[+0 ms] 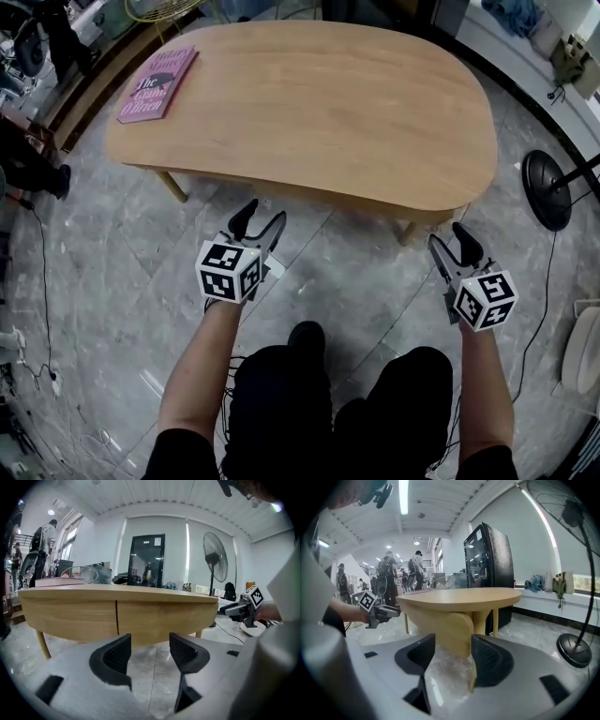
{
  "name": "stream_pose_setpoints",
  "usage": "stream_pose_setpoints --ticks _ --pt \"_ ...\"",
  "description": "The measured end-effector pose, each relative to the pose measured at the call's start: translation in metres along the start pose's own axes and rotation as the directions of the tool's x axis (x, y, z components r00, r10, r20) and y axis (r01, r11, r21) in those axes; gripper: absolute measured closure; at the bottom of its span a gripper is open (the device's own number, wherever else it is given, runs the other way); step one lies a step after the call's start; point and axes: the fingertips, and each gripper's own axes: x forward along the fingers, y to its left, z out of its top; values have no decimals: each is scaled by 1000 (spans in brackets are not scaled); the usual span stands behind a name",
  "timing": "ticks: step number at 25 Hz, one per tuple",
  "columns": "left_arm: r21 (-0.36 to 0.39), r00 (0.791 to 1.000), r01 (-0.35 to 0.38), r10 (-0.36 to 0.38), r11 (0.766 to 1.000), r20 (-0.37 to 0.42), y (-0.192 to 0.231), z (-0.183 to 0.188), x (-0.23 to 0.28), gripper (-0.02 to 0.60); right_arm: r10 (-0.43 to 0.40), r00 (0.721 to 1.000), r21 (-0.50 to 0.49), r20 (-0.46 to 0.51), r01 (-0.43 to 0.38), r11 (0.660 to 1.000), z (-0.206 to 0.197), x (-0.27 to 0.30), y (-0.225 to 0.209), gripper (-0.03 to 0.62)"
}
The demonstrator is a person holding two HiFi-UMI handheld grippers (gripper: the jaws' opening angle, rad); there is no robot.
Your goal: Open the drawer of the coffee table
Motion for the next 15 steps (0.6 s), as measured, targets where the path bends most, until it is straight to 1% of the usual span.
stream_pose_setpoints --ticks 3,6,10,13,15 --pt "-20 1000 -9 9 1000 -3 18 1 1 279 -8 1000 -3 6 8 1000 3 4 -1 335" --pt "-9 1000 17 -17 1000 18 28 9 9 268 -3 1000 -35 4 3 999 3 11 -3 333" --pt "32 1000 26 -26 999 12 39 12 21 270 -1 1000 -32 -9 1 999 1 18 -8 349" --pt "61 1000 30 -30 998 3 41 12 26 307 10 1000 -15 -16 -10 1000 1 22 -7 360" --pt "70 1000 26 -25 997 -6 41 11 29 310 16 1000 -13 -21 -16 1000 0 24 -7 367"
